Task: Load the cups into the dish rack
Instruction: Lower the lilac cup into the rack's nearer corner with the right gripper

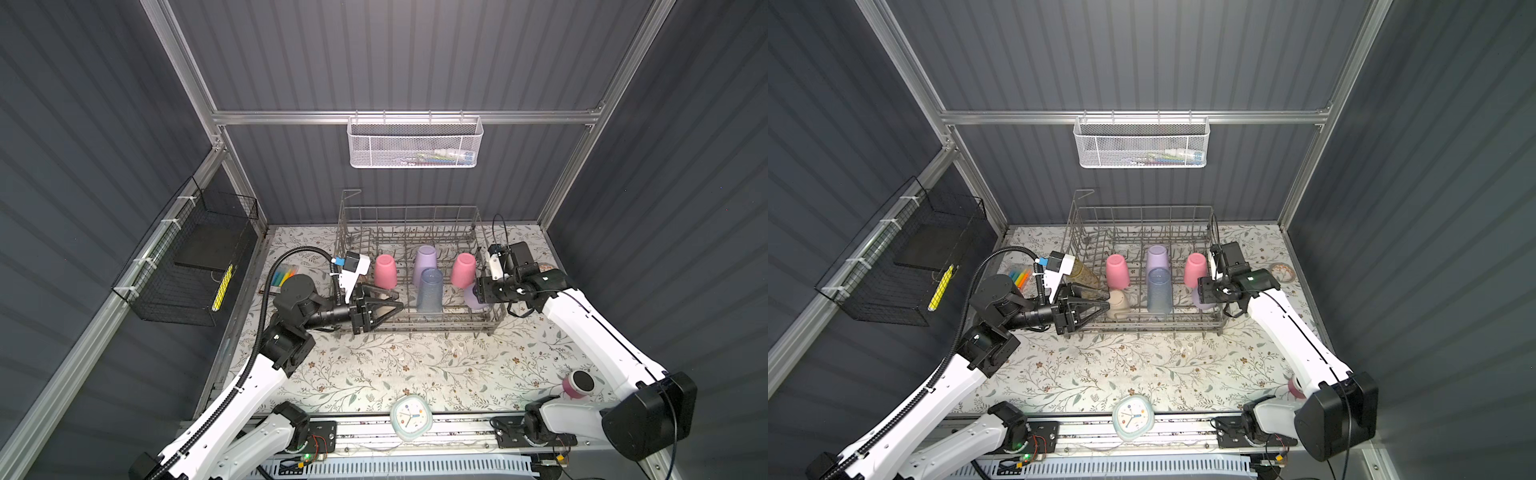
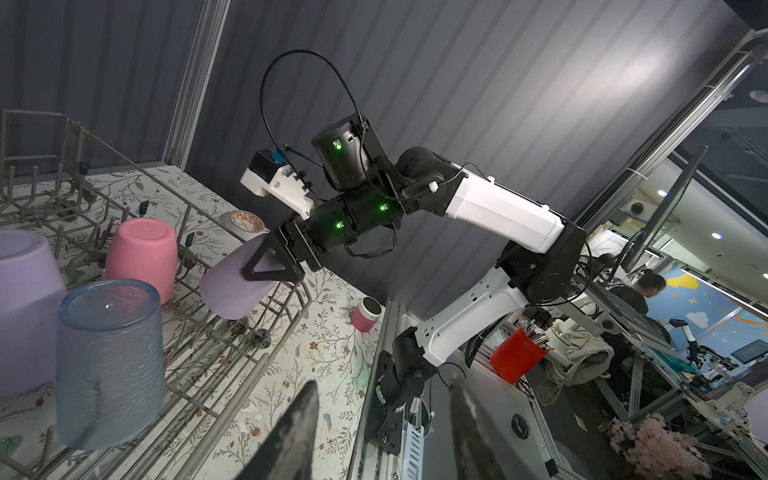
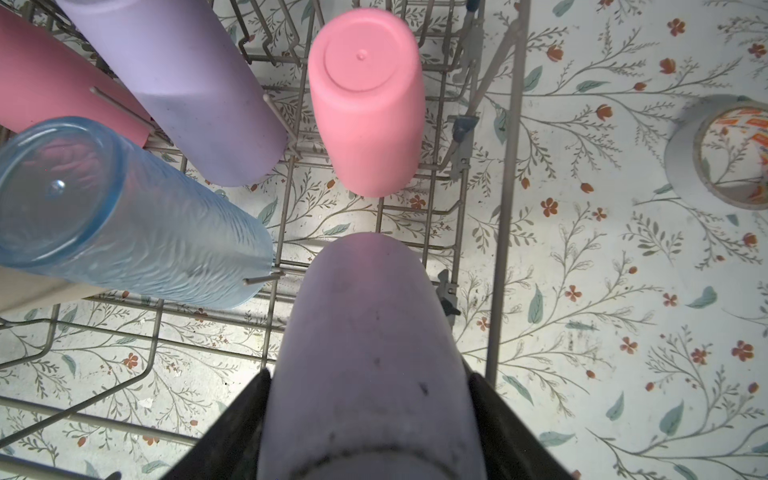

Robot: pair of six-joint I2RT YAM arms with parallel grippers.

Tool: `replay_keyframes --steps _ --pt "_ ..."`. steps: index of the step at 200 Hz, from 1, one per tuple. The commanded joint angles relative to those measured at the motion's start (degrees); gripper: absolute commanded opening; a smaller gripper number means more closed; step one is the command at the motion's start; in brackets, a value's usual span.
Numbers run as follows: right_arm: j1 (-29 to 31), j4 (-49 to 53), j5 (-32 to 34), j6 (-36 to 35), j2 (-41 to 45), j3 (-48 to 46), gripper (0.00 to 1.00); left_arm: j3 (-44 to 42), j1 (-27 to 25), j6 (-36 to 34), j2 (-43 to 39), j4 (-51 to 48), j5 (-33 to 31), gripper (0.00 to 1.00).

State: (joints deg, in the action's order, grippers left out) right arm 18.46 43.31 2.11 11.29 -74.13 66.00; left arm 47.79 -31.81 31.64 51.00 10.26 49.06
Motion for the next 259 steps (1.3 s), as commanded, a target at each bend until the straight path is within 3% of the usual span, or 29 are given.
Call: replay_keyframes --steps 1,259 --pt "-0.1 -1.29 -1.03 -0.39 -1.01 -0.26 0.28 -0.68 0.17 -1.14 -0.21 0.72 0.78 0.51" --pt "0.88 -2.24 -0.63 0.44 -12.62 -2.12 0.37 -2.6 0.17 -1.76 1.17 1.35 0.85 0.51"
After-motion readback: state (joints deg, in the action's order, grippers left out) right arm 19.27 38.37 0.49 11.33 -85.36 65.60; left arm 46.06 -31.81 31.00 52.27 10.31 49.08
